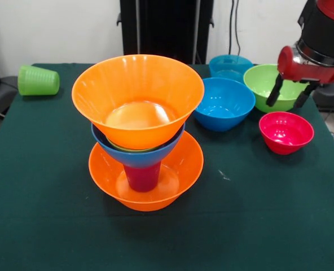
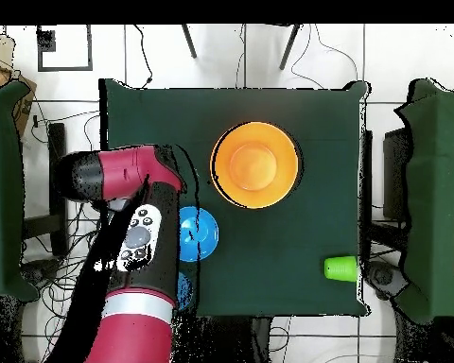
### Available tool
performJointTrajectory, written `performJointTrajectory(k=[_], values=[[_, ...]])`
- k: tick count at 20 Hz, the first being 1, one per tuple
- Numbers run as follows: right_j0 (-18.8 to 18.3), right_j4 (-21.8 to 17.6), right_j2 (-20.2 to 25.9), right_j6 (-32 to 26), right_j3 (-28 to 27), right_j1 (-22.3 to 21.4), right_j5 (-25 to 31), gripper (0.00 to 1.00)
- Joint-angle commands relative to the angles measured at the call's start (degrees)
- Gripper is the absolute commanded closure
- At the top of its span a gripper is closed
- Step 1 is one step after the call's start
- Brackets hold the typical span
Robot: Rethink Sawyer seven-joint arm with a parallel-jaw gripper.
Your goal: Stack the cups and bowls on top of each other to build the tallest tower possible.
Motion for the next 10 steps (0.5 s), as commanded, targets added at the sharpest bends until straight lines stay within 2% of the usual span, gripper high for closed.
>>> performJointTrajectory(k=[1, 10], values=[[-1.9, -5.6, 5.1, -5.0, 2.4, 0.4, 0.1, 0.0], [-2.9, -6.5, 4.7, -3.1, 3.3, 0.0, 0.7, 0.0]])
